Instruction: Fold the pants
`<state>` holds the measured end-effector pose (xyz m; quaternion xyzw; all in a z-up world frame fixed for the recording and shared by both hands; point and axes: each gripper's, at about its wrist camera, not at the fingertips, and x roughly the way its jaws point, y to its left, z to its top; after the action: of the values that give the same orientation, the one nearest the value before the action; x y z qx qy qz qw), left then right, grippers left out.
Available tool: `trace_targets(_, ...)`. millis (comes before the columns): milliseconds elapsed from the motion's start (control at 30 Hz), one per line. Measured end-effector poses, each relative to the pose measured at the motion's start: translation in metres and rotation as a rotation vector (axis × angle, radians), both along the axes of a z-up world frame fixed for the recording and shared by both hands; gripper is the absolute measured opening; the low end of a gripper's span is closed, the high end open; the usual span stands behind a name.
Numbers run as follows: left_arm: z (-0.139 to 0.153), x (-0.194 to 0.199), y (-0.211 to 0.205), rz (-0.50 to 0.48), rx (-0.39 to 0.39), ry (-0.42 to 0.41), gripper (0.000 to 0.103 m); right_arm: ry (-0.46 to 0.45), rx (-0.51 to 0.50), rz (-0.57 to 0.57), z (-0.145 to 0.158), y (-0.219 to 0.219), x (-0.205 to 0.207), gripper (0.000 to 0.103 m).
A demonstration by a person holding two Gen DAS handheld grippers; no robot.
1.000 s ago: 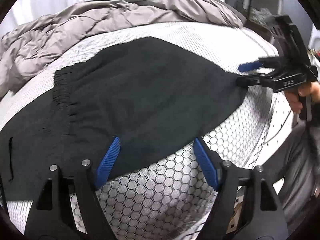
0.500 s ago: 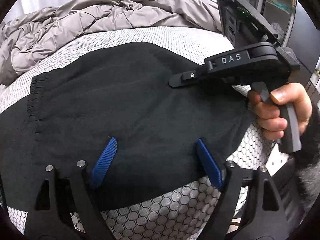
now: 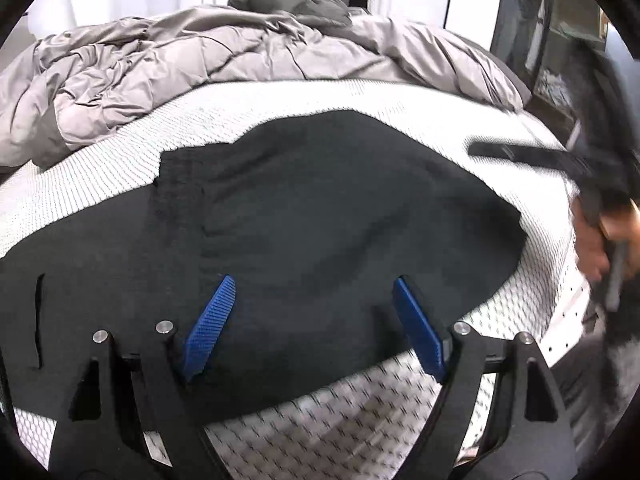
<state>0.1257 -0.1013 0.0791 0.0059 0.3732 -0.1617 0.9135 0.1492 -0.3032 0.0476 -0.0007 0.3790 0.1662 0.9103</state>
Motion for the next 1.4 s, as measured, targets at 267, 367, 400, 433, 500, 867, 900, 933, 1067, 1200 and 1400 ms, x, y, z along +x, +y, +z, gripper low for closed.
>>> trace_targets(267,-0.030,0.026,-0.009,-0.043,0.146,0.069,0.078,0.075,-0.328,0.291,-0.062,0.110,-0.025,0.044)
trace_targets(367,-0.033,0.016,0.014,-0.048,0.101,0.069,0.078,0.044,-0.420,0.200,-0.063,0.082,-0.027,0.046)
trace_targets(400,-0.033,0.012,0.018,-0.047,0.105,0.066,0.078,0.052,-0.412,0.137,-0.059,0.061,-0.026,0.046)
trace_targets(433,-0.032,0.010,0.019,-0.044,0.107,0.062,0.077,0.059,-0.413,0.097,-0.057,0.048,-0.027,0.052)
trace_targets(500,-0.024,0.009,0.018,-0.032,0.105,0.069,0.076,0.062,-0.365,0.029,-0.048,0.019,-0.028,0.059)
trace_targets(867,-0.025,0.066,0.001,-0.057,0.119,0.122,0.068,0.135,-0.353,0.247,-0.069,0.111,0.010,0.055)
trace_targets(900,-0.026,0.062,0.006,-0.079,0.108,0.102,0.068,0.126,-0.375,0.227,-0.073,0.109,0.012,0.054)
trace_targets(933,-0.024,0.057,0.011,-0.091,0.104,0.091,0.068,0.122,-0.378,0.196,-0.071,0.101,0.013,0.055)
trace_targets(1067,-0.023,0.045,0.024,-0.058,0.098,0.090,0.067,0.097,-0.381,0.073,-0.065,0.064,0.005,0.055)
trace_targets(1200,0.000,0.043,0.018,-0.057,0.076,0.040,0.064,0.056,-0.308,0.052,-0.048,0.067,-0.005,0.055)
trace_targets(1400,-0.018,0.093,0.010,-0.012,0.092,0.144,0.064,0.036,-0.349,0.068,-0.049,0.120,0.037,0.057)
